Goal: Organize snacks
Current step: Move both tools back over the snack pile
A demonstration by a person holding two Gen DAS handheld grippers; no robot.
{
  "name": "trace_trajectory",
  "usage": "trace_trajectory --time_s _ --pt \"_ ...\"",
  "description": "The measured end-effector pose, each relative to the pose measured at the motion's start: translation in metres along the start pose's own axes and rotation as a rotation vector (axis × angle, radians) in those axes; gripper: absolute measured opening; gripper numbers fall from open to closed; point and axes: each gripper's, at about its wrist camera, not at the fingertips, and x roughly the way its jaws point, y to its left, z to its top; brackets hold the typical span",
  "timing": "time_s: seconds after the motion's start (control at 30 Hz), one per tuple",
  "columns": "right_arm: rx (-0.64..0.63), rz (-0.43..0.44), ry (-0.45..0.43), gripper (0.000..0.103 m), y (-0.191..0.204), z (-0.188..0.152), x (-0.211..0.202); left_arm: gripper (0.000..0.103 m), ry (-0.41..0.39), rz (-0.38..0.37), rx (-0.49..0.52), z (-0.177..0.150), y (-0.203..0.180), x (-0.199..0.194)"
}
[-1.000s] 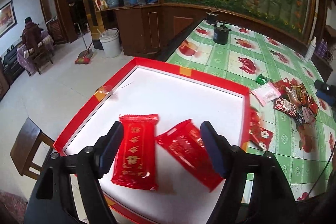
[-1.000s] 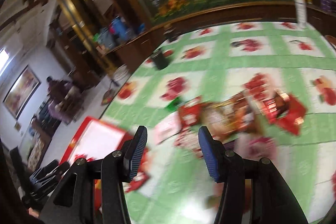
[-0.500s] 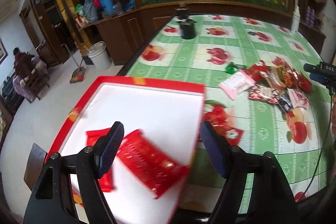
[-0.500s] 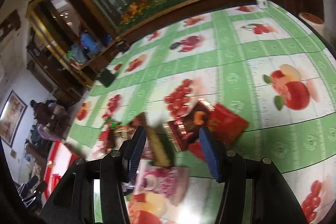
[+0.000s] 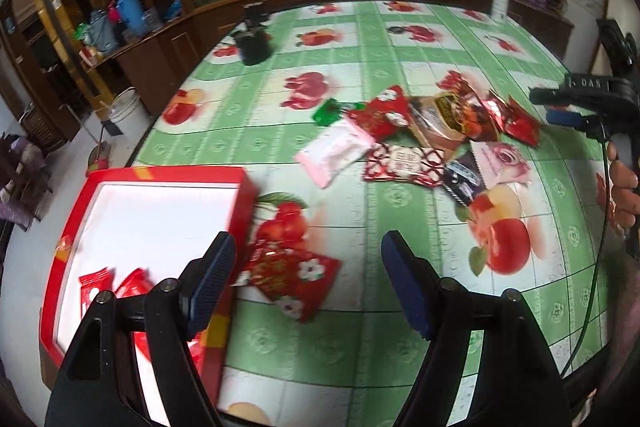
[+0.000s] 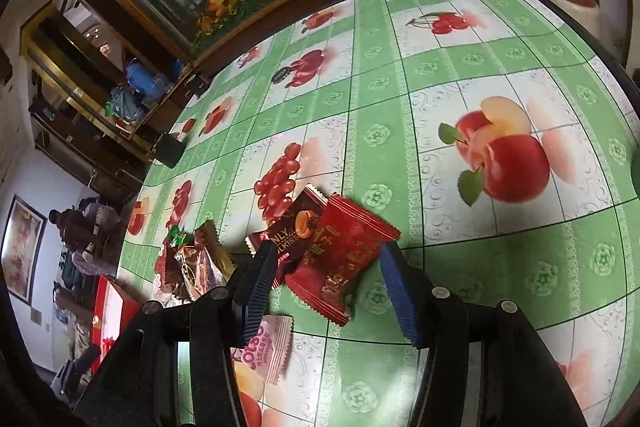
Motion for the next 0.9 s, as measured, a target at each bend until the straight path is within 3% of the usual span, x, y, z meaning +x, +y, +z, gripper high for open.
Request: trace_trajectory --time_s 0.17,0.3,0.47,0.63,0.8,0.9 --pt "-0.029 0.025 0.044 0.056 0.007 -0.005 0.002 0.075 0.034 -0.074 0.005 0.004 -0.017 0.011" --pt "-0.023 0.127 0.094 0.056 0.009 -0.008 0.002 0.075 0.037 -0.066 0.015 0.005 -0.020 0.015" --pt "-0.126 0.227 0.166 0.056 0.037 -0.021 0.006 0.075 0.049 -0.070 -0.004 0.007 -0.011 0.020" --pt "-0.182 0.181 0.201 0.056 0.055 -0.034 0.018 0.075 0.066 -0.111 0.008 0.016 -0.016 0.028" --pt "-0.201 0.094 0.070 0.056 0.062 -0.038 0.020 0.075 0.102 -0.153 0.013 0.010 -0.029 0.036" --pt "-0.235 0.119 0.113 0.052 0.071 -0.045 0.034 0.075 0.113 -0.159 0.021 0.007 -0.035 0.037"
